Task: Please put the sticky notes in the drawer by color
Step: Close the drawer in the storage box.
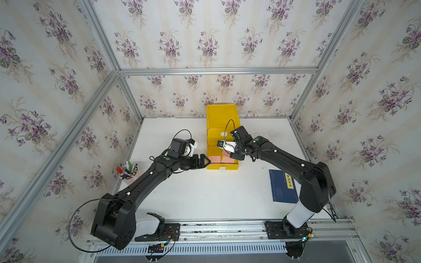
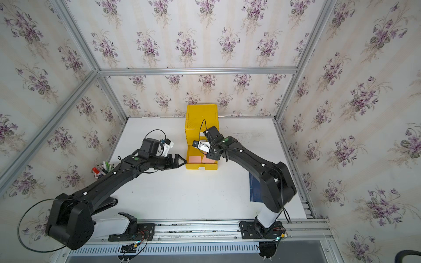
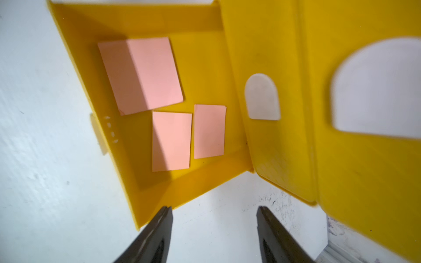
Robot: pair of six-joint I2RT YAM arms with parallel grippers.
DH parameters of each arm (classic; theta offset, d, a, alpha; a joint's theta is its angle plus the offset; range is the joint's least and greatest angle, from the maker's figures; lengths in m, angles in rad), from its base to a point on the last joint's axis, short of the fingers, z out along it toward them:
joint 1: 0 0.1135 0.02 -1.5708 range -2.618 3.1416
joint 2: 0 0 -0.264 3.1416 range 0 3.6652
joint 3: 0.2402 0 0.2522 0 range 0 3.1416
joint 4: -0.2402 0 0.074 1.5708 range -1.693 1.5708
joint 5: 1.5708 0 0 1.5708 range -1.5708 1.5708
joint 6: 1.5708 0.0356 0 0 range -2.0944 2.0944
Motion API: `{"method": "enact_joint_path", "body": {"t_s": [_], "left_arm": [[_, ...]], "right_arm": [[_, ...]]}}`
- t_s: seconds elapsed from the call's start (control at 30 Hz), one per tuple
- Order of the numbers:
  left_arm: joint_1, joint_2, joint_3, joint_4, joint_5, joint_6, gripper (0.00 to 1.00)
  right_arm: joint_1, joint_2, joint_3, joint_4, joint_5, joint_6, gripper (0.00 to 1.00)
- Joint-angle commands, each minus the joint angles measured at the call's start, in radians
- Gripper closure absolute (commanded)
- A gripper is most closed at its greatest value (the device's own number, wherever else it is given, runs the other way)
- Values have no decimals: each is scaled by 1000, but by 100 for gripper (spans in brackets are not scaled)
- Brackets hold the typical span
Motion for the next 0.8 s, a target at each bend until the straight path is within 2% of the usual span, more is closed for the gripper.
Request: {"method": "enact_joint_path", "body": {"t_s": [0.0,0.07,0.13,0.23,0.33,0.43,0.53,0.6,0.77], "left_arm": [[27,35,152,-29,-5,32,3],[49,98,279,-61,-1,59,3],[60,193,387,-79,-10,80,5],[64,328,563,-133,-20,118,12],[65,457,721,-186,-44,149,17],[66,575,869,-272,-88,174,19],[64,652,948,-324,-108,183,25],[62,684,960,-340,-113,182,27],[53,705,946,-355,-115,181,39]], "right_arm": [[1,-97,-91,53,-251,292,38],[6,-173,-218,162,-389,430,41],[27,-225,-332,264,-470,536,42],[73,-267,-471,412,-512,592,41],[84,-247,-541,503,-526,600,40],[84,-165,-535,519,-489,582,40],[82,-75,-512,572,-413,546,40],[82,-12,-469,584,-360,524,40],[81,99,-386,616,-241,476,40]]}}
